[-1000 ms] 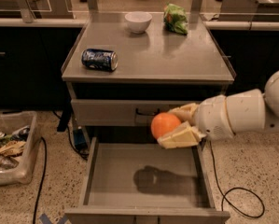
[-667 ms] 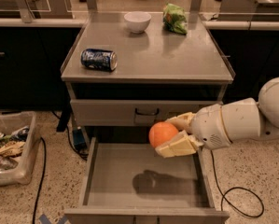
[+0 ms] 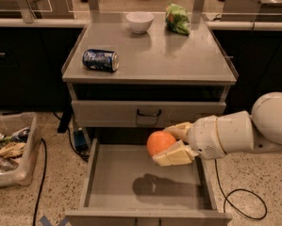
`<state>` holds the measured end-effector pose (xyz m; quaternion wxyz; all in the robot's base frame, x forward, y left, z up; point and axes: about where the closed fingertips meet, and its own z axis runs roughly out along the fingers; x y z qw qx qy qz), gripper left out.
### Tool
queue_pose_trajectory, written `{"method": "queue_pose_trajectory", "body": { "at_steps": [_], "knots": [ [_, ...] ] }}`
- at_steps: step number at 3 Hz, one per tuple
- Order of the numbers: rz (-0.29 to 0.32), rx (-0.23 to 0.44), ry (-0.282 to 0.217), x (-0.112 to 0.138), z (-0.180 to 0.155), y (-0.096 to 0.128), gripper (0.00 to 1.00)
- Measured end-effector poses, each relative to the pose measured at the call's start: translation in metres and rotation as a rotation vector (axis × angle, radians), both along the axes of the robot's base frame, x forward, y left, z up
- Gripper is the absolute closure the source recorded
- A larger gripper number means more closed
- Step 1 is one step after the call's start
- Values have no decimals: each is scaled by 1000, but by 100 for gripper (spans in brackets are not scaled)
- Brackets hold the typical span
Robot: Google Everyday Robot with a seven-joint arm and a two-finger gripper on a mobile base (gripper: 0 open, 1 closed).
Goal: Place orange into middle drawer
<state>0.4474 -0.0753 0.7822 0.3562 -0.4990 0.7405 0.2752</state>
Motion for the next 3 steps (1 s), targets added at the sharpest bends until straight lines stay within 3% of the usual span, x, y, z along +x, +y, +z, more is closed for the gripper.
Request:
{"method": "queue_pose_trajectory", "body": {
  "at_steps": [2,3],
  "knots": [
    [-32,-13,101,-31,-118,36,100],
    [-97,-55,142,-32,-169,44,100]
  ]
}}
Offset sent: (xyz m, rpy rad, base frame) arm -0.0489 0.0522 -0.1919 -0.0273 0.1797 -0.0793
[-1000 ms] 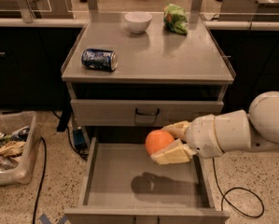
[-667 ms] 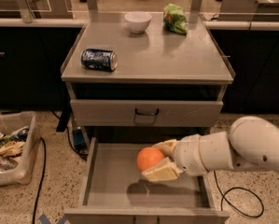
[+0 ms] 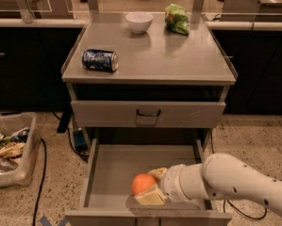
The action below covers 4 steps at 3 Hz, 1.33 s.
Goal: Place orange into middle drawer
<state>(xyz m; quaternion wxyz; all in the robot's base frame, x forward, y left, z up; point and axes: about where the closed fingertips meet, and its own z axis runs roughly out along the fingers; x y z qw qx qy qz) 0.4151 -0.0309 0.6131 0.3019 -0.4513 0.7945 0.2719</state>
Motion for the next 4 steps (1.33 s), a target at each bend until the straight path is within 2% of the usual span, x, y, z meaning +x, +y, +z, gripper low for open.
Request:
{"method": "queue_pose_trajectory", "body": {
  "at_steps": [1,2,3,4],
  "knots": [
    [-53,-54,-1,36,-31,-4,100],
    [-99,-65,-20,97,-41,-23,100],
    [-98,-65,-18,97,-41,-23,100],
    [-109,-115,-23,106,-59,-19,100]
  ]
}}
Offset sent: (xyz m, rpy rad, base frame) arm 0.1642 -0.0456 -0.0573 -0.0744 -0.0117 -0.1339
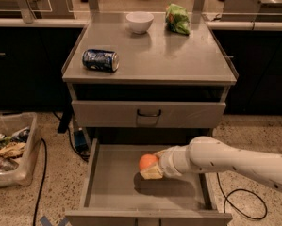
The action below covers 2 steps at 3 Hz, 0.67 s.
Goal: Place orange into middle drawer
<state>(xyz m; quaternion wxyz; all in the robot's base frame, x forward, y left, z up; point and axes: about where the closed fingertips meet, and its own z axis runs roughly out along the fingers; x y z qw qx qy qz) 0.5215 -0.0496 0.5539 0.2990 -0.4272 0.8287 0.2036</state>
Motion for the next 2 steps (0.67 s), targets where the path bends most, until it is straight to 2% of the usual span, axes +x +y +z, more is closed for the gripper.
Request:
{"method": "queue_pose_trajectory", "body": {
  "at_steps": [1,2],
  "knots": [
    [-61,-72,2,29,-44,3,100],
    [-99,-117,26,53,-86,7,100]
  ]
}}
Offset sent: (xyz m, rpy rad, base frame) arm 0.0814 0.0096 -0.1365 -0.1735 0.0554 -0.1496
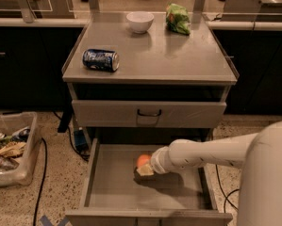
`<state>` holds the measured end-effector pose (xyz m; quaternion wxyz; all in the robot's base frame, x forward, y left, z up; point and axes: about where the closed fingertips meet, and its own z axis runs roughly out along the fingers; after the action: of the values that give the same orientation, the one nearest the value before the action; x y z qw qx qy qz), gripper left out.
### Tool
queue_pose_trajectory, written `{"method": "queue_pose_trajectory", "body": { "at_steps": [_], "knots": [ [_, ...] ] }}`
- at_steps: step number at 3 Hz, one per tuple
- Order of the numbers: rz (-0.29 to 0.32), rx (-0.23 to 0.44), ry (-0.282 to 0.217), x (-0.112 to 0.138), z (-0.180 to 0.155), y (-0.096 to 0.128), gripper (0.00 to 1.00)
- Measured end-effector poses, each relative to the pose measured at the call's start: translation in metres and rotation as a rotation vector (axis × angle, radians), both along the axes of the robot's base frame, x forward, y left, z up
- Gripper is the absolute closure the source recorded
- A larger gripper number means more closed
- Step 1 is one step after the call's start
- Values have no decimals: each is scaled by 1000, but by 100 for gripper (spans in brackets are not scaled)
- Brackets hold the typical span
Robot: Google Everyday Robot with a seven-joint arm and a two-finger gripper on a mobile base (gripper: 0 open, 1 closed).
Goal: Place orange into middle drawer
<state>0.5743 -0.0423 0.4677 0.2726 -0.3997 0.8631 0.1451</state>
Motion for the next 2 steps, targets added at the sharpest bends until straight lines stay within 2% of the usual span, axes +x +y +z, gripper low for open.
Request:
{"method": "queue_pose_trajectory", "body": {
  "at_steps": [1,2],
  "knots": [
    [-75,38,12,11,-26,1,100],
    [-202,124,18,-3,-37,-26,100]
  ]
}}
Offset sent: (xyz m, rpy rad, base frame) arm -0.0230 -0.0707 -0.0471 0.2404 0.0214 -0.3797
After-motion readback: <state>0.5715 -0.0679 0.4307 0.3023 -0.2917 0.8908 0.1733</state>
